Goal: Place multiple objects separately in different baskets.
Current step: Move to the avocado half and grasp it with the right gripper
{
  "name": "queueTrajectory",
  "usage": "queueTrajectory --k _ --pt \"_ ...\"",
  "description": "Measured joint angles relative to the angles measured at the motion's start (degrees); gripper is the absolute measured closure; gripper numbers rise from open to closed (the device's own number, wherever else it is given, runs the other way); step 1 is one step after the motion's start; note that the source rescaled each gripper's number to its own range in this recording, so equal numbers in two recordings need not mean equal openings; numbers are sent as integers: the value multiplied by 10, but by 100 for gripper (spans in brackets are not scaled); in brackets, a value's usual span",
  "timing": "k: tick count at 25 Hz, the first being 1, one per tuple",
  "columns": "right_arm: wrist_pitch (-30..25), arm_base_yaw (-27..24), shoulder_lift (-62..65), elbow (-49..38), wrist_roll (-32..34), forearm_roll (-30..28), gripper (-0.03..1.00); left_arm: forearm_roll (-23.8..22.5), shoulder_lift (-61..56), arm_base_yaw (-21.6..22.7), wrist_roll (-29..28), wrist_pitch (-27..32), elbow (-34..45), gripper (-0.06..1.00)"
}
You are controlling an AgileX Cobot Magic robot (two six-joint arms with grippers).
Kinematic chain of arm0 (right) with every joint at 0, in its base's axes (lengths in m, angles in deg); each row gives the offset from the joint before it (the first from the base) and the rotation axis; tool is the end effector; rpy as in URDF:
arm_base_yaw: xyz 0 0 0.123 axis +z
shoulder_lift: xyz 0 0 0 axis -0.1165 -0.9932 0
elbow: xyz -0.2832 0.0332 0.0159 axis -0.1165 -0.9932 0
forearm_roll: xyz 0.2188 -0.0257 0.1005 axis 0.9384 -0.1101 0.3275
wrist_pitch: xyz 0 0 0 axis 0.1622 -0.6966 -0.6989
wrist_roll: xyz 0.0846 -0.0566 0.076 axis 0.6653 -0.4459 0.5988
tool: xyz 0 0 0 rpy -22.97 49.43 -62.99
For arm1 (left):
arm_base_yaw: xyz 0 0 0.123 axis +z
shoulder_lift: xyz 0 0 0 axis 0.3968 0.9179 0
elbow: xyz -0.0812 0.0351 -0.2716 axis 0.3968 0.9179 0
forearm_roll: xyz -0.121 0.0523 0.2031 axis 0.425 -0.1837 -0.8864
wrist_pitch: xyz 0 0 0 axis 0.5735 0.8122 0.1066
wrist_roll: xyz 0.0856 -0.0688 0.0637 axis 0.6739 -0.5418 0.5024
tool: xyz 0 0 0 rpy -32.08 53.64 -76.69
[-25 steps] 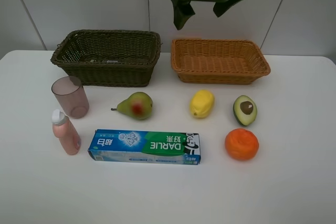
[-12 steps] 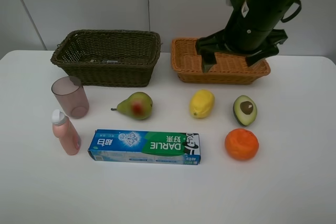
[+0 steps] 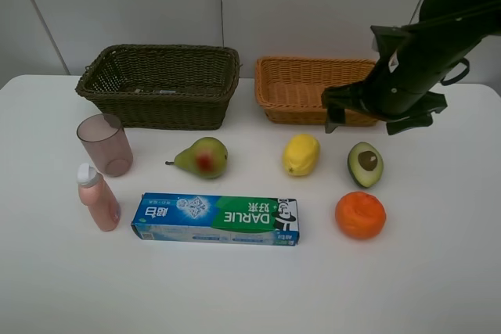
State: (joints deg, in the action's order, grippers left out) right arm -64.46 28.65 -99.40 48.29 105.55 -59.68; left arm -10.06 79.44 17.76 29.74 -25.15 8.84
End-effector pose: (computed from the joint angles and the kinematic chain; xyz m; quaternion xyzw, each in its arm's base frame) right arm 0.3112 0.1091 0.1778 -0.0349 0.9764 0.0126 0.2130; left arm 0.0225 -0.0086 0.2306 0.0530 0.8733 -0.0465 0.4821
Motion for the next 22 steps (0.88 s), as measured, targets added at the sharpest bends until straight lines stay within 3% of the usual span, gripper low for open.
queueTrajectory --k 9,17,22 --pt "48 -53 -38 -16 -26 15 -3 0 0 0 0 0 0 -5" --pt "81 -101 -97 -17 -137 120 -3 0 0 0 0 0 0 -5" --pt "90 -116 -123 -17 -172 147 -3 0 0 0 0 0 0 -5"
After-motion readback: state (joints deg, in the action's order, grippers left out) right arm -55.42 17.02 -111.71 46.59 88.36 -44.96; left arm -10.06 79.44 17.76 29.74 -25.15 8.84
